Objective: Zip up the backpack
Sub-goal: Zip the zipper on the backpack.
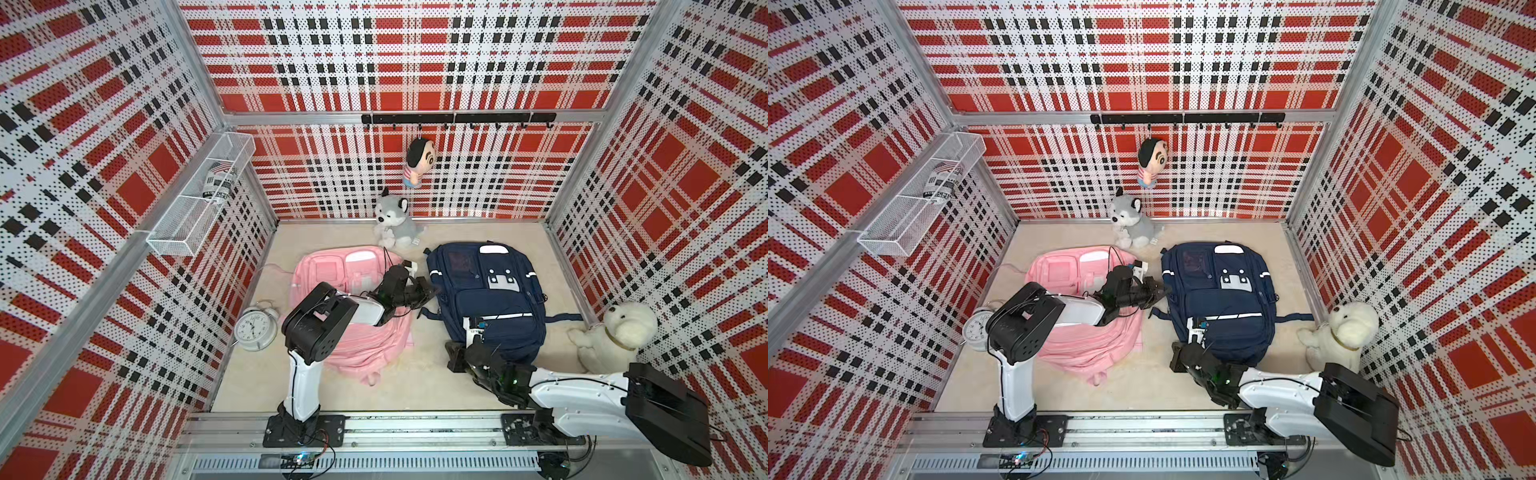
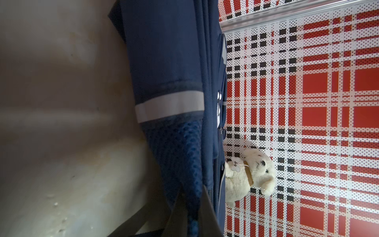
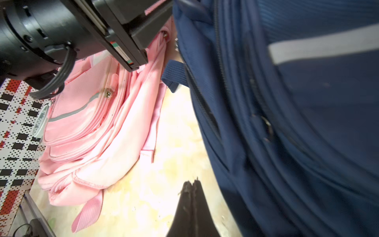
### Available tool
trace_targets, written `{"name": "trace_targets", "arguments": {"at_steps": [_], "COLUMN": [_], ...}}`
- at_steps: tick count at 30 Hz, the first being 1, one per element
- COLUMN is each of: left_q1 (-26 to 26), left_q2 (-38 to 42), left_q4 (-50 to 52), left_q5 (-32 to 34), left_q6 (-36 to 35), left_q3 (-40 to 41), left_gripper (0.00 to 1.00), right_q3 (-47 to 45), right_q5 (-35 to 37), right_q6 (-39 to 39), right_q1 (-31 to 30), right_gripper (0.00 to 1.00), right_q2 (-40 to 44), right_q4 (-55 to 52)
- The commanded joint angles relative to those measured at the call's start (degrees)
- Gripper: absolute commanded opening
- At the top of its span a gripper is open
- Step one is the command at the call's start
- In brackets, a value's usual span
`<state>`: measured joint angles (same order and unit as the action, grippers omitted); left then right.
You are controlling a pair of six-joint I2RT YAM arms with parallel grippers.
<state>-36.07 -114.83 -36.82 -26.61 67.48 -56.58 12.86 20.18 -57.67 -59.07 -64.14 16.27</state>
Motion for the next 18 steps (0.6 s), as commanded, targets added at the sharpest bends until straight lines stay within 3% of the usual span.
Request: {"name": "trace_targets", "arguments": {"at_steps": [1,2,3,4,5,9,15,18], "left_q1": [-0.62,-0.87,-1.16,-1.51,-1.78,-2.74,-3.48,-3.56], "left_q2": [0.93,1.32,1.88,2.50,2.90,3.79,4.43,4.80], "left_q4": [-4.90,-4.94,-4.93,-4.97,-4.94,-4.85,-4.93,-5.41], "left_q5": [0.15,0.32,0.50,0.72,0.86,1.08,1.38,1.98], "left_q6": [0.67,0.64,0.64,0.57,0.54,0.22,-0.12,-0.23], "left_q3": [-1.70,-1.47,-1.31,-1.16,-0.92,-0.29,1.75,3.42], "left_gripper": [0.00,0.00,0.00,0.00,0.00,0.00,0.00,0.00], "right_q3": [1.05,1.52,1.99,2.23,2.26,2.35,9.34,12.26], "right_q5": [1.49,2.39,3.57,5.06,6.36,10.29,17.97,20.97], "right_q6": [-0.92,-0.79,-0.48,-0.63,-1.05,-3.55,-5.38,-7.88], "right_q1": [-0.34,-0.99,-1.72,-2.53,-3.34,-6.55,-8.78,-7.55], "right_gripper": [0.08,0.21,0.42,0.55,0.59,0.63,0.67,0.74], "right_q2": [1.06,0.53,-0.32,-1.11,-1.63,-3.55,-3.28,0.26], "right_q4": [-1.00,-0.08,1.13,2.38,3.50,6.07,-8.87,-21.05]}}
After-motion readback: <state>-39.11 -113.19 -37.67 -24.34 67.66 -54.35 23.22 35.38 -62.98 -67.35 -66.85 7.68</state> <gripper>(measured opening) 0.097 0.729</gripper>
